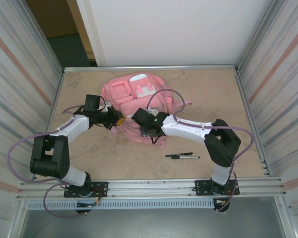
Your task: Pack the student bag
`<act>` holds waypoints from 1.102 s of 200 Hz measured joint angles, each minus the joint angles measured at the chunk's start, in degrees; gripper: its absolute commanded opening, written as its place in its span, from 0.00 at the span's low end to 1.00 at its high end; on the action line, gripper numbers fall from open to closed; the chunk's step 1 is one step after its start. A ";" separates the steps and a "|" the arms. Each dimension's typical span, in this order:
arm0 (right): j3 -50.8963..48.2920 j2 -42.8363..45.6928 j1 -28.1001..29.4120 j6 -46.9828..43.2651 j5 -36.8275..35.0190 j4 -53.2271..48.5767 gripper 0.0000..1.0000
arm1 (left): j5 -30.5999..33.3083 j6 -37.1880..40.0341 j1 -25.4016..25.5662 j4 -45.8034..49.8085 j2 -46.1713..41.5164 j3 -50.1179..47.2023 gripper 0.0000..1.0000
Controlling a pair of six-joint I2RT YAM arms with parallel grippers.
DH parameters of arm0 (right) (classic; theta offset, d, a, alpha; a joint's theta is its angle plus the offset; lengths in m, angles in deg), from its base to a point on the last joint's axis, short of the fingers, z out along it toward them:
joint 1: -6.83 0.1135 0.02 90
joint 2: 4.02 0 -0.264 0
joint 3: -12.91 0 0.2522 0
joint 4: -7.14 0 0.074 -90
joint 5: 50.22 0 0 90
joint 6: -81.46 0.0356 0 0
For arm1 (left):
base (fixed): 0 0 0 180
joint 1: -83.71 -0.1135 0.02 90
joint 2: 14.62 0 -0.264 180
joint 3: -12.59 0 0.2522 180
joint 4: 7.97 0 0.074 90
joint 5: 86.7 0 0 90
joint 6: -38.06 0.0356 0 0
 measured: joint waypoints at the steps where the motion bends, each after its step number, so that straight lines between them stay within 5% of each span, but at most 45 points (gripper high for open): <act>1: -0.11 0.09 -0.04 0.00 -0.02 0.02 0.10 | -0.04 0.04 -0.02 0.07 0.02 0.00 0.00; 38: -4.50 4.31 -3.28 -2.93 0.85 1.05 0.00 | -1.66 2.40 -0.50 2.05 0.17 0.20 0.00; 134: -7.54 9.66 -15.47 -20.61 12.07 3.72 0.00 | -9.07 10.56 -8.09 9.27 8.04 6.40 0.00; 149: -8.35 10.14 -18.23 -22.08 14.93 5.55 0.00 | -10.67 12.15 -9.53 11.61 11.30 9.94 0.29; 168: -8.57 10.19 -19.19 -22.47 18.08 6.86 0.00 | -9.90 9.81 -11.85 9.94 12.07 10.95 0.44; 193: -8.57 10.16 -19.85 -21.09 22.75 8.00 0.00 | -3.48 5.46 -15.37 6.97 4.42 7.41 0.48; 220: -7.89 9.42 -19.47 -18.21 27.19 9.97 0.00 | 0.52 5.31 -10.54 8.96 -7.80 6.71 0.49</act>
